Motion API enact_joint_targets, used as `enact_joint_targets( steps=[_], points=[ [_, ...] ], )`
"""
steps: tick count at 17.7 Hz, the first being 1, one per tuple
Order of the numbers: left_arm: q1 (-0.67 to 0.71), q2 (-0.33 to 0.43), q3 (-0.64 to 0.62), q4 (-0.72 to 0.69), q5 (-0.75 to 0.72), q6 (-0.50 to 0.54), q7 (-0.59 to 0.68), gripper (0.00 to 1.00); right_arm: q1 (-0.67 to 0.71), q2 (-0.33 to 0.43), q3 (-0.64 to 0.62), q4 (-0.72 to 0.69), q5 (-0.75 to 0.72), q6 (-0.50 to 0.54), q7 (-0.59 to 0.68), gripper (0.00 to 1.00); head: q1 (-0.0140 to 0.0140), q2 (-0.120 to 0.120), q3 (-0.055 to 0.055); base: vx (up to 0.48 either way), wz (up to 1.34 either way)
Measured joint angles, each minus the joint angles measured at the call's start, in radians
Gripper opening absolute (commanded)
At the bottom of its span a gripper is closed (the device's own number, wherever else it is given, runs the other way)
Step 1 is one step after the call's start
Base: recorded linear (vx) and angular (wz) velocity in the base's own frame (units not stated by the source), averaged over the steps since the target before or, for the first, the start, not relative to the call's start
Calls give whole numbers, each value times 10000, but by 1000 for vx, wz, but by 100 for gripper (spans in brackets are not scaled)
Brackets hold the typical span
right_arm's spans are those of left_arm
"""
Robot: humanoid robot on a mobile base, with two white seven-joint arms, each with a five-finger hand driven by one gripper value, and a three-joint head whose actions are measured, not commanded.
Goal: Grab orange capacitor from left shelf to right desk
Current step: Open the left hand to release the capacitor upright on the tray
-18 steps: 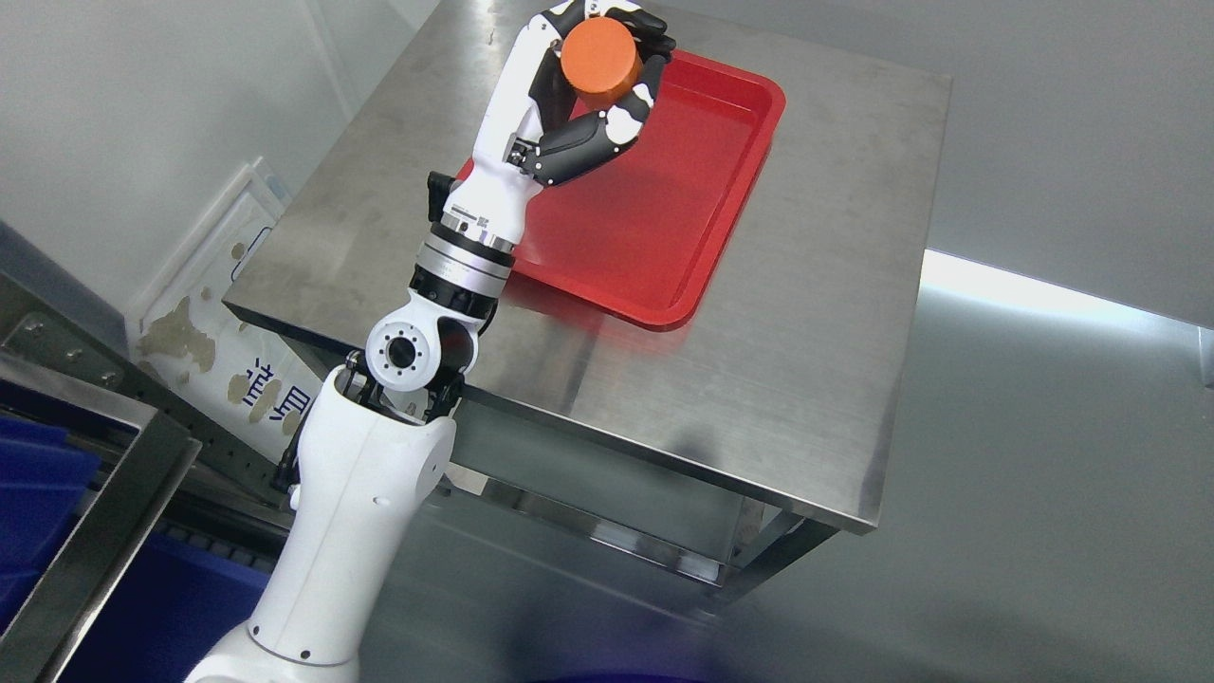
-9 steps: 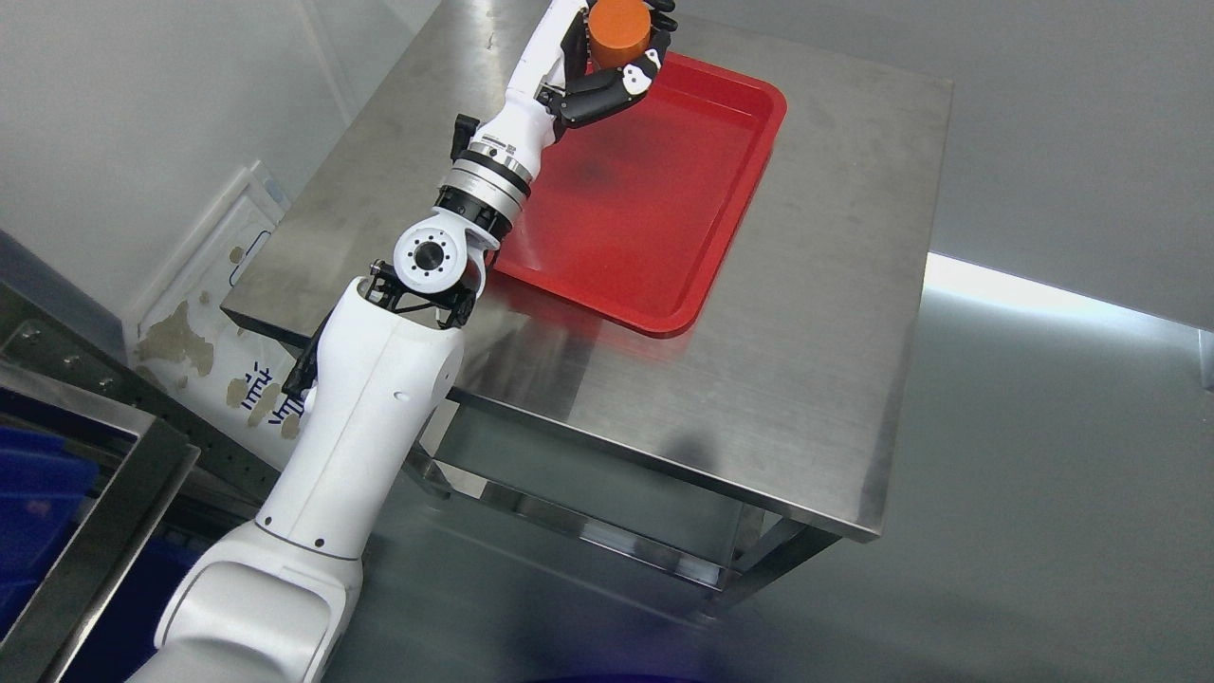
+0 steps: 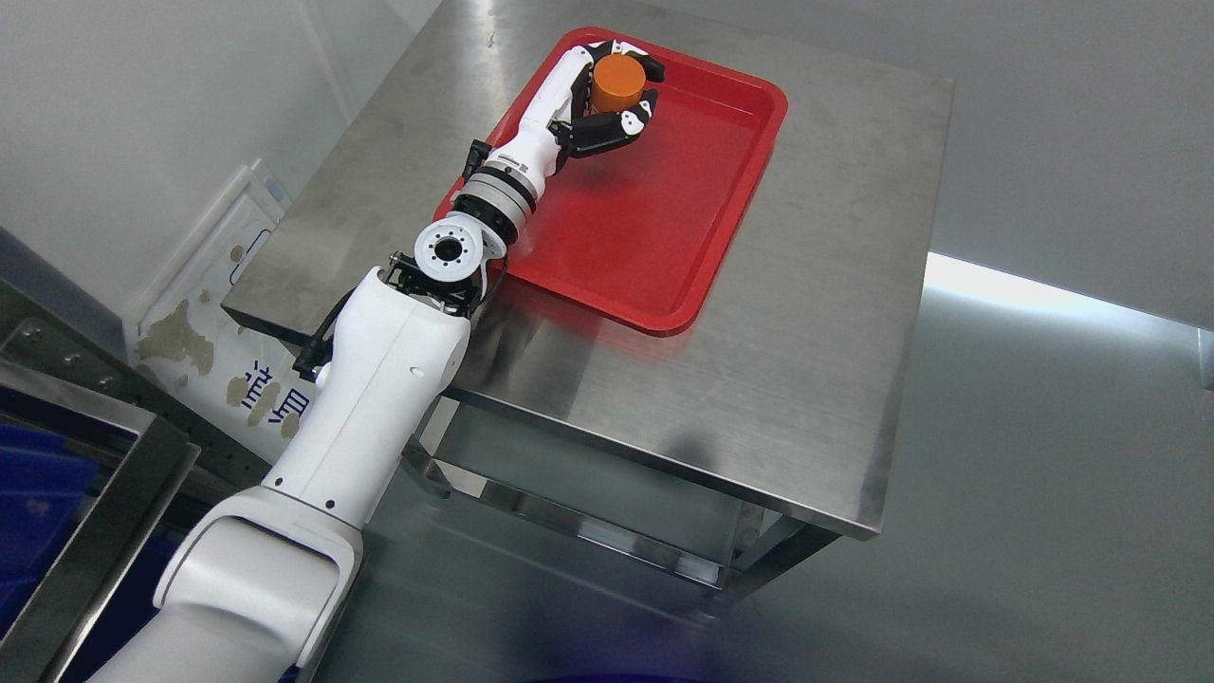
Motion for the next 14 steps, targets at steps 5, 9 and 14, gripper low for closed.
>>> enact_joint_targets(
  steps=[5,9,14],
  points=[
    [-93,-2,-166,651,28,13,-9,57,-20,1,0,-4,0,0,0,100,0,0,0,-11,-12],
    [-233,-3,-207,972,61,0,-29,95,-18,2,0,-4,0,1,0,100,0,0,0,-1,17],
    [-903,0,39,921,86,-16,-57,100,-16,1,0,-5,0,0,0,100,0,0,0,-9,7]
  ],
)
